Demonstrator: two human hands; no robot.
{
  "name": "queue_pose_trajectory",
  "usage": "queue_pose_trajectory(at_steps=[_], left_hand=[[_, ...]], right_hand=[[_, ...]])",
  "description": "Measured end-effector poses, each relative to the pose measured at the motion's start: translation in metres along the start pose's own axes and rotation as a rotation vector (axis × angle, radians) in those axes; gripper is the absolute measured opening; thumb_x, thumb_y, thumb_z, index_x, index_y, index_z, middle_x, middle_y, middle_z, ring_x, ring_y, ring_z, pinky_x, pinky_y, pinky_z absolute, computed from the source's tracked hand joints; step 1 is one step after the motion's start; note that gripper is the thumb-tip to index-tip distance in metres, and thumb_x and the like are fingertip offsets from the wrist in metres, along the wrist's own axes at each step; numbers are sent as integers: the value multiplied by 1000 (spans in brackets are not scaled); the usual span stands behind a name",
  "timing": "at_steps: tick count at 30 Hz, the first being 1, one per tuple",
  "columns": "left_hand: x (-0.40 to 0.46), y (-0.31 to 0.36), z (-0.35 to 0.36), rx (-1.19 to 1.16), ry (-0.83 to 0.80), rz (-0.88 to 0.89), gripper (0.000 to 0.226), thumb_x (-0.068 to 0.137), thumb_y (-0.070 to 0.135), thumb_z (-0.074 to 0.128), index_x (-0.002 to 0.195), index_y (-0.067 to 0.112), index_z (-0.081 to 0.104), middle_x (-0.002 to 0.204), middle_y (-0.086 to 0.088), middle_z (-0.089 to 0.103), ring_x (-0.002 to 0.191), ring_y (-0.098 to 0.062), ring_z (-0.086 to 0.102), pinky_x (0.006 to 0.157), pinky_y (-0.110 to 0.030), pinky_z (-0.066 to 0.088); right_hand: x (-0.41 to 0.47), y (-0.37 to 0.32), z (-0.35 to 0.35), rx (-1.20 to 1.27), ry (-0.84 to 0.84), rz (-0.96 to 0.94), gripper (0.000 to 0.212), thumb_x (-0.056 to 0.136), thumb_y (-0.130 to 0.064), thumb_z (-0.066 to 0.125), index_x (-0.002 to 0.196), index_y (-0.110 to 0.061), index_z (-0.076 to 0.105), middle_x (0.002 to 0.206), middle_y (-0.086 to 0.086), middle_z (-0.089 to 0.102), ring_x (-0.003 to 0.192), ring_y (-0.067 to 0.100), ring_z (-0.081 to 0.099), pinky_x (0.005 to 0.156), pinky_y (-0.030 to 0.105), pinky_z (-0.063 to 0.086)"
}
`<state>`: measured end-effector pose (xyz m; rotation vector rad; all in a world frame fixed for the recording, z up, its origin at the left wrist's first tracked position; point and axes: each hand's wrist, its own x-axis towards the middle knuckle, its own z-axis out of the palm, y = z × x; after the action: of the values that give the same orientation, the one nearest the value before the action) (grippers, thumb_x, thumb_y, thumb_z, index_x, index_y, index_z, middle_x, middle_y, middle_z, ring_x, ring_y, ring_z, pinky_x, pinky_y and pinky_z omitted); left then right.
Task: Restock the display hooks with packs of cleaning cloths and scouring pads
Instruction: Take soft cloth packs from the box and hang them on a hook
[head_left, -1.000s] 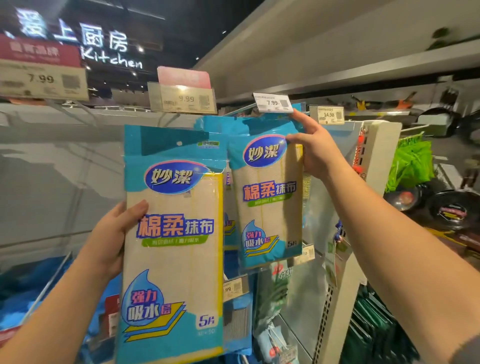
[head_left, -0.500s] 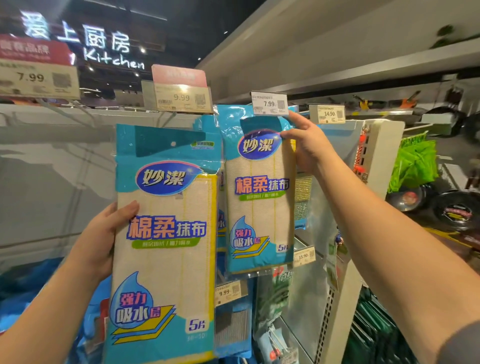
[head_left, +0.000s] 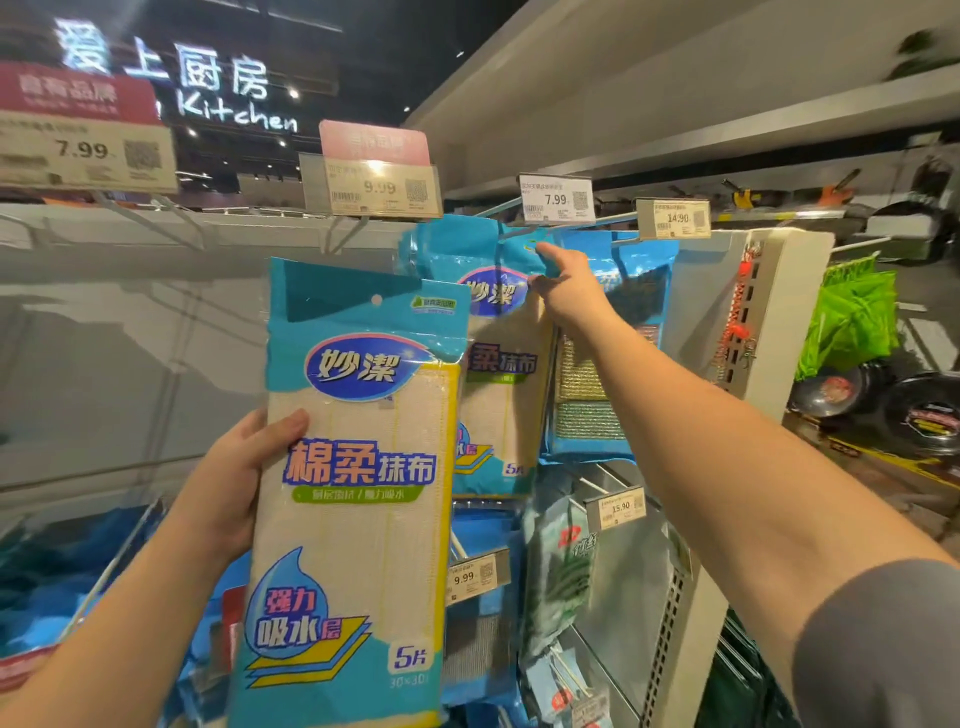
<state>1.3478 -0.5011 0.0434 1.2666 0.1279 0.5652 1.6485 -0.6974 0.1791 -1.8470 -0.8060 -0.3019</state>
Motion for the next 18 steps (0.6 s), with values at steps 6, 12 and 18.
queue_pose_trajectory(at_steps=[6,12,18], left_hand=[[0,-2,12,-12,-24,-23,109,28,46,102,124,14,61,112,-19,74,84,-34,75,68,-50,64],[1,-8,20,-14,-32,-29,96,48,39,97,130,10,57,117,-22,72,89,-36,75,75,-52,63],[3,-16,39,4,-48,-28,104,30,45,101,120,12,61,108,-19,75,83,-32,76,66,-43,64]], right_hand=[[5,-1,11,-50,-35,46,52,102,-21,54,151,-18,38,149,12,28,131,29,42,112,40,37],[-45,-13,0,37,145,-1,49,100,-26,55,147,-21,42,154,4,29,135,18,40,113,36,37],[-131,-23,7,271,99,-76,26,95,-41,62,113,-25,52,104,0,62,94,11,60,81,29,51]])
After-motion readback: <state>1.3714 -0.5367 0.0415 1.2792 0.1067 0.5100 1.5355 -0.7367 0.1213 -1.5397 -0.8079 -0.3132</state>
